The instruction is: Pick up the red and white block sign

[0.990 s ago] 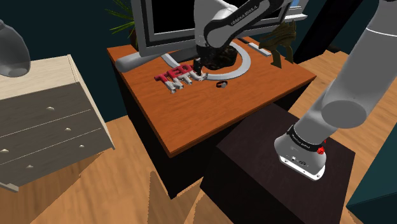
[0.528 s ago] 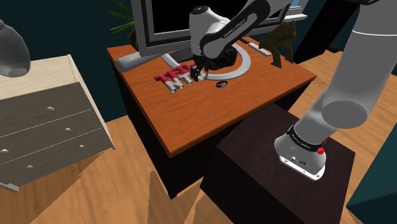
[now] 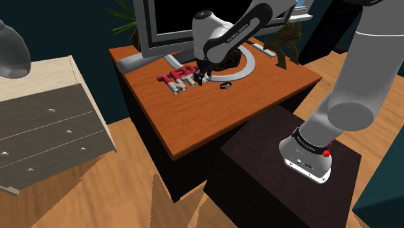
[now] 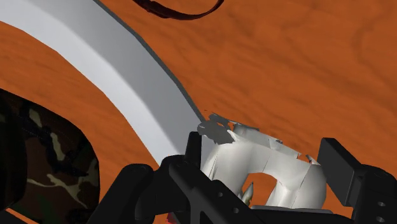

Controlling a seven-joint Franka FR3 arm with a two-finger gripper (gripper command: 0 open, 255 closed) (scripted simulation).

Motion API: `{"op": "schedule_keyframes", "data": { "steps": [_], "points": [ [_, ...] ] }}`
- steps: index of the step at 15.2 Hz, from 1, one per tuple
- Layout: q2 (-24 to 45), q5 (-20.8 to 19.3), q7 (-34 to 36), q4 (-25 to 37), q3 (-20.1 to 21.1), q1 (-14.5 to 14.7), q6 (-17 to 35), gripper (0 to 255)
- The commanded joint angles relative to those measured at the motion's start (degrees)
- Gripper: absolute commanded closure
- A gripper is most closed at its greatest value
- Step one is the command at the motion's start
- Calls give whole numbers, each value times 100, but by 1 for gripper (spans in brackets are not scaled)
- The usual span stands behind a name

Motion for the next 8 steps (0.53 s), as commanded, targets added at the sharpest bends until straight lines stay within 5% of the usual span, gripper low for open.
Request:
{"op": "schedule_keyframes", "data": {
  "steps": [1, 8],
  "points": [
    [3, -1, 1, 3, 1, 1, 7, 255],
    [-165, 83, -104, 38, 31, -23, -182, 255]
  ]
}}
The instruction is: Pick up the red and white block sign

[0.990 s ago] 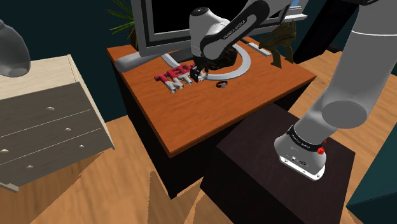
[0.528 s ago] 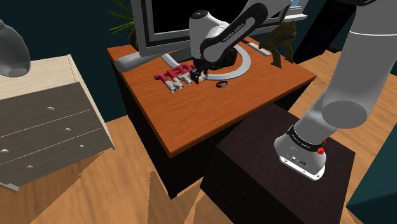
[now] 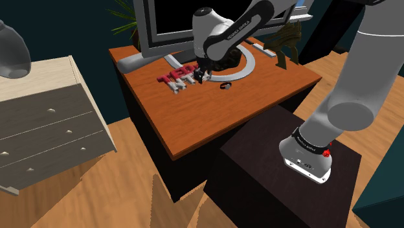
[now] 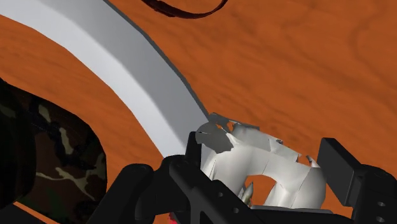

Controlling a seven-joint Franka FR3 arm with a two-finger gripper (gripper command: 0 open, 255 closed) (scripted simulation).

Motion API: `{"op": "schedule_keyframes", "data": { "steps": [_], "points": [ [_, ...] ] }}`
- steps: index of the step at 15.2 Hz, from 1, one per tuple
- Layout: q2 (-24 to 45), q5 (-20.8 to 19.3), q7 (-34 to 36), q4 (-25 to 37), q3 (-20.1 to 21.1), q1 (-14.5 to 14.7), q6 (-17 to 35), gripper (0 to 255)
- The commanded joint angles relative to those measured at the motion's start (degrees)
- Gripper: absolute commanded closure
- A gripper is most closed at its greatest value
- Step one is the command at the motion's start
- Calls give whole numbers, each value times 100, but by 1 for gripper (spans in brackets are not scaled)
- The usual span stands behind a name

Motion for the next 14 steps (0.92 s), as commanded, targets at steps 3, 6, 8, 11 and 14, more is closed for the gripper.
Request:
{"op": "schedule_keyframes", "data": {
  "steps": [3, 6, 8, 11, 14],
  "points": [
    [-229, 105, -118, 37, 36, -20, -250, 255],
    [-388, 178, -201, 74, 60, -29, -436, 255],
    [-490, 225, -255, 105, 74, -33, -562, 255],
    [-635, 292, -334, 162, 92, -38, -754, 255],
    [-689, 317, -364, 186, 98, -40, -829, 255]
  ]
}}
